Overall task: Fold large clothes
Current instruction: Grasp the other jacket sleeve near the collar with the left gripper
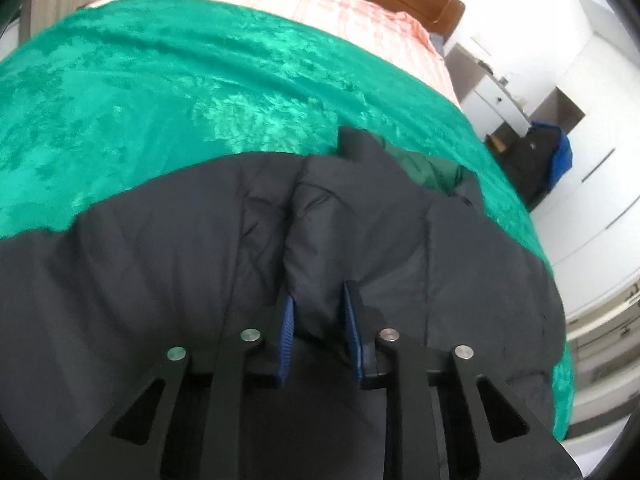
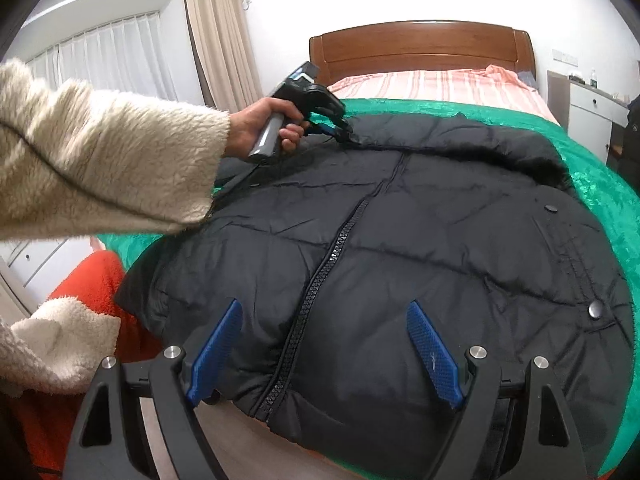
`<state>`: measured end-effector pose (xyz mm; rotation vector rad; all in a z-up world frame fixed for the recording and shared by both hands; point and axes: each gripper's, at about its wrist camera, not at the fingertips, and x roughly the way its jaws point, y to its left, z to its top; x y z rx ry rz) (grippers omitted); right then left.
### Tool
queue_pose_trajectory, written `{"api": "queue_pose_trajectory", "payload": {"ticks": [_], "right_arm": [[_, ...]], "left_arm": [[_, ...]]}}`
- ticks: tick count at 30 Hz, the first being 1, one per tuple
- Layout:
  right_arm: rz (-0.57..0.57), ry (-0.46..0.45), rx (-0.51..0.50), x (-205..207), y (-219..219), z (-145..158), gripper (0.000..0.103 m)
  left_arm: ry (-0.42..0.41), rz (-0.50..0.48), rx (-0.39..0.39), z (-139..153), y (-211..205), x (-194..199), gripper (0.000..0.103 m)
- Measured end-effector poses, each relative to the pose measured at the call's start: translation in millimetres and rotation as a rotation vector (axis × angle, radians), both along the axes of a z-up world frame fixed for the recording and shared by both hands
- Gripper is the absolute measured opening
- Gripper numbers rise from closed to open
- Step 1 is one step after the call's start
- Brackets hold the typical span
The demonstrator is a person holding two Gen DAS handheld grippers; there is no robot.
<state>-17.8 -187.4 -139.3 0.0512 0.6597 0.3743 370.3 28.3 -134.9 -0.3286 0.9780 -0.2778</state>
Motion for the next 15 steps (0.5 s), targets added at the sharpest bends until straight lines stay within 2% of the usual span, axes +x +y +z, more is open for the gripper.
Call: {"api": "queue_pose_trajectory", "payload": {"ticks": [3,5,7,8,9,11,13,15], "right_arm": [[0.002,-0.014,0.011,-1,-1,2,0.084],[0.007,-0.012,0.012,-1,0,1,0.084],[0.013,-0.005,0.012,0,2,0,0.084],[0.017,-0.002,0.009,0,3,-1,0.084],[0.019,-0.004,0.007,1,4,0,0.084],[0.025,-0.029,-0.006,-3,7,3,0.084],[0.029,-0.051,-0.014,-7,8,7,0.084],[0.027,-0.07,-0.026,-11,9,9,0.084]], "left_arm": [[0.019,-0.016,-0.034,8,14,-31,0.021],[0.046,-0.013,0.004,6,19,-45,0.023],[0.066,0.008,0.076,3,20,-45,0.041],[0.066,0.024,0.104,4,20,-45,0.061],[0.058,0.045,0.125,7,20,-46,0.075],[0.03,0.048,0.101,14,20,-55,0.087],[0.009,0.032,0.048,22,22,-70,0.089],[0.007,0.015,0.037,27,24,-88,0.089]]}}
